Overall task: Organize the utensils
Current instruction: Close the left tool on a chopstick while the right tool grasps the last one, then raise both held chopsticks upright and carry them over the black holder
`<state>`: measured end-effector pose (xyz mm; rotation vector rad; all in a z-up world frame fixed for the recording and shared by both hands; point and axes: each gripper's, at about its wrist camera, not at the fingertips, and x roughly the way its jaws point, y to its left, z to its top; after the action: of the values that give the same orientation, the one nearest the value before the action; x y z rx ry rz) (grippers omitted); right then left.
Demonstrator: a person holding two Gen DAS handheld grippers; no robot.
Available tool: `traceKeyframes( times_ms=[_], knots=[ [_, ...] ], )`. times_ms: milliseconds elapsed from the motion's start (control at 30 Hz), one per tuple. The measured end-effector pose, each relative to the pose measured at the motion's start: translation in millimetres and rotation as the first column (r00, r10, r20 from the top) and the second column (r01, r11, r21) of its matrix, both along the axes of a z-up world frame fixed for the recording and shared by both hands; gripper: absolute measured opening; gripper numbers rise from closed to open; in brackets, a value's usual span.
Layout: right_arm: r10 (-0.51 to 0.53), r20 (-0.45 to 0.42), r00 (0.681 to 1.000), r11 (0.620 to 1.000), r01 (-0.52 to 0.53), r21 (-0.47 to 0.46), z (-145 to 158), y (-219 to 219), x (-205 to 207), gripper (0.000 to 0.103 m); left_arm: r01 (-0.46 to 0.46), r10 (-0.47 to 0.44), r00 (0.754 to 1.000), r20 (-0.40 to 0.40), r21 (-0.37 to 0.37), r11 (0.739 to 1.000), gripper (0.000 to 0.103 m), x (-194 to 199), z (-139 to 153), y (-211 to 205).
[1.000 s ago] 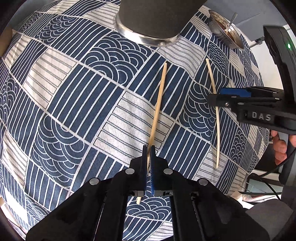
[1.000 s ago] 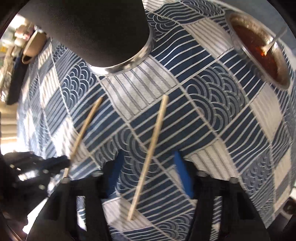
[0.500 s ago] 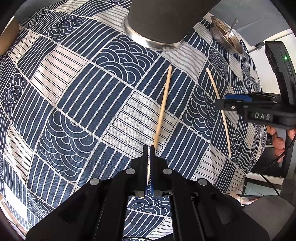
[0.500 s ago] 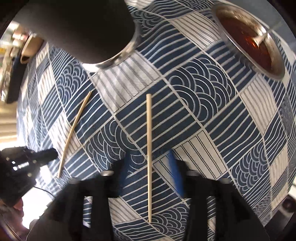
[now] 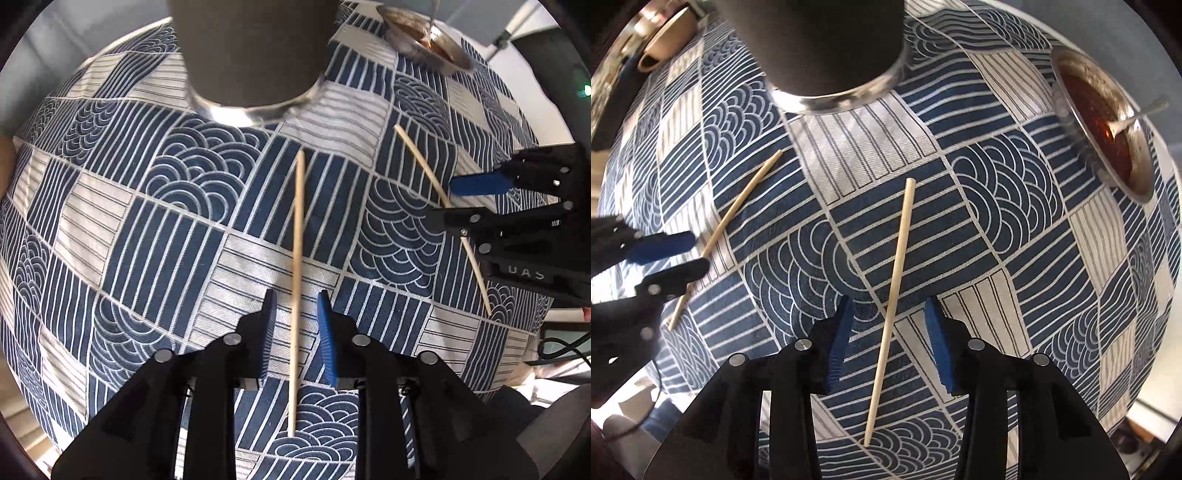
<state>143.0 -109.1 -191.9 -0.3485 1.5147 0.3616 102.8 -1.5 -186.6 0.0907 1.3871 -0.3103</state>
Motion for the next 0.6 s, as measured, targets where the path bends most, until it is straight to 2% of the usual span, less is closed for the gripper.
traceKeyframes(
  times_ms=[100,133,167,233,267,400,533,600],
  knots=[
    [0.01,0.021,1.0,1.0,-0.01,0.012,3.2,-5.2,-10.4,0.03,0.047,-0.05,0.998,0.037,0.06,0.997,0.035,-1.8,-0.8,-10.7],
    [0.013,0.027,1.0,1.0,-0.013,0.017,4.1,-8.2,-13.7,0.025,0.078,-0.083,0.995,0.051,0.096,0.992,0.031,-4.3,-1.3,-15.1],
    [0.012,0.033,0.999,1.0,-0.012,0.021,4.8,-10.5,-15.1,0.018,0.086,-0.091,0.995,0.051,0.097,0.992,0.023,-5.0,-0.9,-16.4],
    [0.008,0.039,0.999,1.0,-0.009,0.027,3.7,-20.4,-16.2,0.008,0.059,-0.06,0.998,0.019,0.057,0.997,0.005,-0.4,-1.1,-10.5],
    [0.004,0.037,0.999,0.999,-0.005,0.038,3.8,-24.8,-16.4,0.004,0.038,-0.038,0.999,0.001,0.03,0.999,0.005,1.6,-1.5,-5.1],
    [-0.044,-0.004,0.999,0.993,0.045,0.105,-0.6,-49.0,-8.0,0.004,0.005,-0.008,0.998,-0.069,-0.034,0.999,0.005,2.9,-3.1,12.4],
    [-0.079,-0.046,0.996,0.982,0.086,0.17,-0.5,-71.2,-6.1,0.004,-0.071,0.059,0.989,-0.134,-0.084,0.994,0.005,-4.9,-3.2,38.7],
    [-0.08,-0.046,0.996,0.976,0.088,0.201,4.0,-78.6,-8.3,0.004,-0.085,0.073,0.99,-0.122,-0.099,0.991,0.005,-7.5,4.6,46.1]
  ],
)
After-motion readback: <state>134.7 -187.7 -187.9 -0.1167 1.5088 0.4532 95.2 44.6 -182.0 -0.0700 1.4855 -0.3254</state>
